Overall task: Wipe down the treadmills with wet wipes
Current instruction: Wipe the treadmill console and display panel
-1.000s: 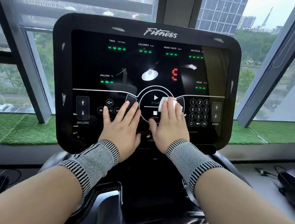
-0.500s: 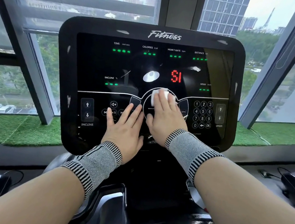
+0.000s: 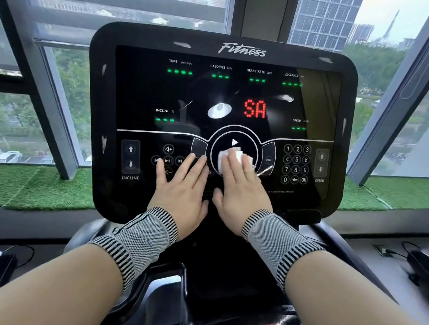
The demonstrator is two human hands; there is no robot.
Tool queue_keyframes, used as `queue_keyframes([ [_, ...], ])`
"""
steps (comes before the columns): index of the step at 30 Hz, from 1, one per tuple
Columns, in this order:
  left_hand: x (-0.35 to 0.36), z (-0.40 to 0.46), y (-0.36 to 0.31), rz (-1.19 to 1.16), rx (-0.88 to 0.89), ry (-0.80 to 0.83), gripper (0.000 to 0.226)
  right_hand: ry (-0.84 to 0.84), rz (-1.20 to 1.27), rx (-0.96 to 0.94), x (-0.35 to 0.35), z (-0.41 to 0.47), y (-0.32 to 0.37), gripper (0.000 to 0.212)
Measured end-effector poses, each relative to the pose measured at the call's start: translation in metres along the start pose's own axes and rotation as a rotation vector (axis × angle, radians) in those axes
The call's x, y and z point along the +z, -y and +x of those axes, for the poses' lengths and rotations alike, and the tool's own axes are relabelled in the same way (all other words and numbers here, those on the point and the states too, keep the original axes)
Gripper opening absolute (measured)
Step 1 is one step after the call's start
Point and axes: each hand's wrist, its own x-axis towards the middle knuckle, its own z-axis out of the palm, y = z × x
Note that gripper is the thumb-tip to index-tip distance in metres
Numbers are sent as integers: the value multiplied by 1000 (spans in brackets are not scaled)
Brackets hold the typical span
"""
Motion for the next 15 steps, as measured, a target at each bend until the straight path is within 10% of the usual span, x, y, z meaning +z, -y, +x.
queue_keyframes([
  [15,13,-21,-3,12,35,12,69,164,-23,-124,23,-49,3,80],
])
